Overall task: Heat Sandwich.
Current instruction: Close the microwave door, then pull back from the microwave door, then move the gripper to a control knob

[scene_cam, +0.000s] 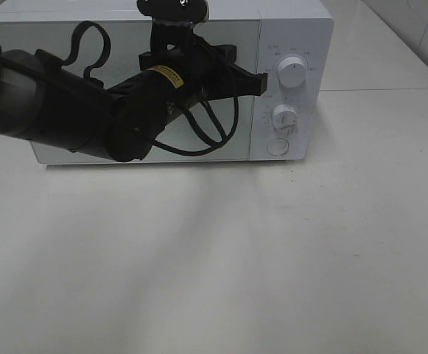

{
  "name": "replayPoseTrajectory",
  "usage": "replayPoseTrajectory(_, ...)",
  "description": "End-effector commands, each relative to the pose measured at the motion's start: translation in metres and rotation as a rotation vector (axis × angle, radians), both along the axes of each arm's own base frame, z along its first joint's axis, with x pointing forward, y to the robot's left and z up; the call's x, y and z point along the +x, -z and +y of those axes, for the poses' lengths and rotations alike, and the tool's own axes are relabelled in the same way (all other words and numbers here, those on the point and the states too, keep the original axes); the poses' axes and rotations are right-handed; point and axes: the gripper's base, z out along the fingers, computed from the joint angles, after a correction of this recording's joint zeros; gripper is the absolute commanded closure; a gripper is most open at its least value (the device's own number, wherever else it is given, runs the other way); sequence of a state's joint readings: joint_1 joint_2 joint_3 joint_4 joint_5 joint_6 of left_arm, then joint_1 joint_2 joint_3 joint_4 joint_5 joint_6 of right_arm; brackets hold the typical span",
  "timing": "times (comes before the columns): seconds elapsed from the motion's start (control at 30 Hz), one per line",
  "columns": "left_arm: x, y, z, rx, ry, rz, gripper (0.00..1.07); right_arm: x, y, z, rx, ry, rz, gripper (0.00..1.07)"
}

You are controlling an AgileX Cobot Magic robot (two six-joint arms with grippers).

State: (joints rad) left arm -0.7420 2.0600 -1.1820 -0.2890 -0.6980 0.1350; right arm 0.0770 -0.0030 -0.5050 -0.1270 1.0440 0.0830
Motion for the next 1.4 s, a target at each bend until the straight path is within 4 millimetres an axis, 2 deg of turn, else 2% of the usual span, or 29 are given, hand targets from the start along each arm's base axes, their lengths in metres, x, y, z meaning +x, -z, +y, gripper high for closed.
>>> replayPoseTrajectory(0.03, 0.013, -0.010, 0.012, -0.077, -0.091, -0.004, 1.06, -0.004, 0.000, 0.000, 0.000, 0.006, -0.033, 0.31)
replayPoseTrajectory(0.17, 0.005, -0.014, 0.009, -0.044, -0.061, 0.023, 1.06, -0.004, 0.000, 0.000, 0.000, 0.006, -0.033, 0.31)
replayPoseTrajectory(0.33, -0.011, -0.009, 0.006, -0.014, -0.030, 0.043, 1.06, -0.004, 0.000, 0.000, 0.000, 0.006, -0.033, 0.31)
replayPoseTrajectory(0.43, -0.028, -0.006, 0.004, 0.006, 0.001, 0.068, 1.06, -0.004, 0.000, 0.000, 0.002, 0.007, -0.033, 0.31)
replayPoseTrajectory(0.5, -0.033, -0.007, 0.004, 0.009, 0.009, 0.071, 1.06, -0.004, 0.000, 0.000, 0.002, 0.007, -0.033, 0.31)
replayPoseTrajectory(0.67, -0.055, -0.008, 0.009, 0.040, 0.048, 0.112, 1.06, -0.004, 0.000, 0.000, 0.002, 0.007, -0.033, 0.31)
replayPoseTrajectory(0.77, -0.060, -0.009, 0.012, 0.056, 0.056, 0.147, 1.06, -0.004, 0.000, 0.000, 0.002, 0.007, -0.033, 0.31)
replayPoseTrajectory(0.83, -0.068, -0.008, 0.016, 0.102, 0.084, 0.241, 0.96, -0.004, 0.000, 0.000, 0.002, 0.007, -0.033, 0.31)
replayPoseTrajectory(0.9, -0.074, -0.008, 0.017, 0.140, 0.110, 0.310, 0.76, -0.004, 0.000, 0.000, 0.002, 0.007, -0.033, 0.31)
replayPoseTrajectory(0.93, -0.074, -0.008, 0.017, 0.140, 0.110, 0.310, 0.76, -0.004, 0.000, 0.000, 0.002, 0.007, -0.033, 0.31)
replayPoseTrajectory(0.97, -0.080, -0.011, 0.019, 0.170, 0.135, 0.368, 0.45, -0.004, 0.000, 0.000, 0.002, 0.007, -0.033, 0.31)
replayPoseTrajectory(1.03, -0.085, -0.012, 0.021, 0.204, 0.161, 0.427, 0.12, -0.004, 0.000, 0.000, 0.001, 0.007, -0.033, 0.31)
replayPoseTrajectory(1.07, -0.085, -0.012, 0.021, 0.204, 0.161, 0.427, 0.12, -0.004, 0.000, 0.000, 0.001, 0.007, -0.033, 0.31)
replayPoseTrajectory(1.1, -0.089, -0.016, 0.024, 0.233, 0.182, 0.457, 0.03, -0.004, 0.000, 0.000, 0.001, 0.007, -0.033, 0.31)
replayPoseTrajectory(1.23, -0.094, -0.019, 0.027, 0.282, 0.215, 0.480, 0.05, -0.004, 0.000, 0.000, 0.001, 0.007, -0.033, 0.31)
replayPoseTrajectory(1.4, -0.111, -0.026, 0.038, 0.460, 0.301, 0.553, 0.05, -0.004, 0.000, 0.000, 0.001, 0.007, -0.033, 0.31)
